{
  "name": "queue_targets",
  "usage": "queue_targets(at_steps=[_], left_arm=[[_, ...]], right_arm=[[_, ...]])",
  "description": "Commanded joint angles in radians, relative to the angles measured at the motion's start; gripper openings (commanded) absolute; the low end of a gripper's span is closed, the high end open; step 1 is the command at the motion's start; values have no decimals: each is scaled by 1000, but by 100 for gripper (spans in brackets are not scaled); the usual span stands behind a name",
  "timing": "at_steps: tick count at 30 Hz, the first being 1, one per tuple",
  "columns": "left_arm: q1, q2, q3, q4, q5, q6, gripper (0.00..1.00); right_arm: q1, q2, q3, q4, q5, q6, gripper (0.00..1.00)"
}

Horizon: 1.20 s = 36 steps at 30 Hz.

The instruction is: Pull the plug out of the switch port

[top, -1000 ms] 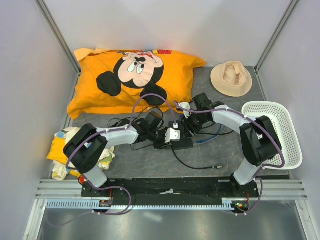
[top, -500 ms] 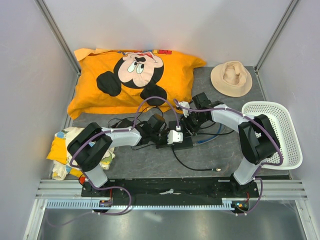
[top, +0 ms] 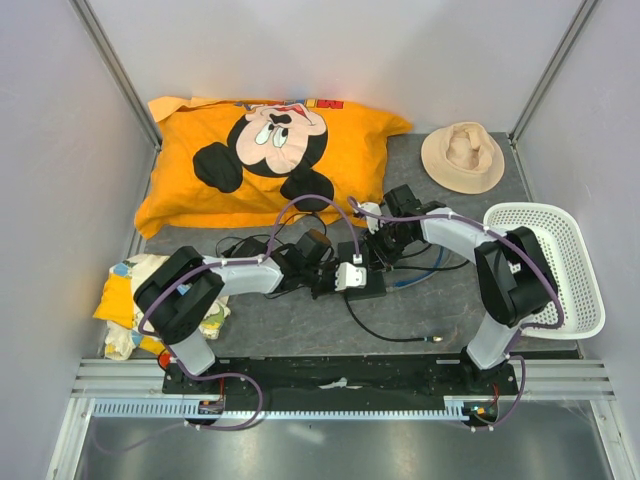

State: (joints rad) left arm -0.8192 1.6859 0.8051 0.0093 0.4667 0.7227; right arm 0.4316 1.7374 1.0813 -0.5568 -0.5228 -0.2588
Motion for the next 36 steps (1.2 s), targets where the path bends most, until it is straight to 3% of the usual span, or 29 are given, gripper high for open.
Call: queue_targets(at_steps=[1, 4, 8, 13, 18, 24, 28, 32, 35, 36], left_arm=[[-66, -28, 45, -101, 18, -158, 2], [-67, 0, 49, -129, -6, -336, 2], [-54, 9, 55, -80, -82, -381, 2], [-38, -23, 72, -131, -128, -439, 2], [-38, -3, 51, -125, -109, -549, 2], [1, 46, 179, -114, -74, -407, 2], [8, 11, 137, -120, -24, -310, 2], [6, -71, 94, -238, 93, -104, 2], [5, -78, 112, -355, 86, -34, 2], [-15, -84, 97, -348, -6, -23, 2]], right_arm=[[-1, 90, -14, -107, 153, 53, 18], [-1, 96, -14, -101, 182, 85, 14], [-2, 117, -17, -92, 227, 121, 9], [-5, 136, -12, -92, 238, 159, 0], [-5, 154, -11, -86, 239, 173, 0], [-5, 149, -11, -84, 251, 179, 0], [-5, 155, -11, -84, 248, 179, 0], [-5, 165, -8, -84, 250, 176, 0], [-5, 172, -6, -84, 248, 178, 0], [-5, 175, -3, -84, 248, 178, 0]])
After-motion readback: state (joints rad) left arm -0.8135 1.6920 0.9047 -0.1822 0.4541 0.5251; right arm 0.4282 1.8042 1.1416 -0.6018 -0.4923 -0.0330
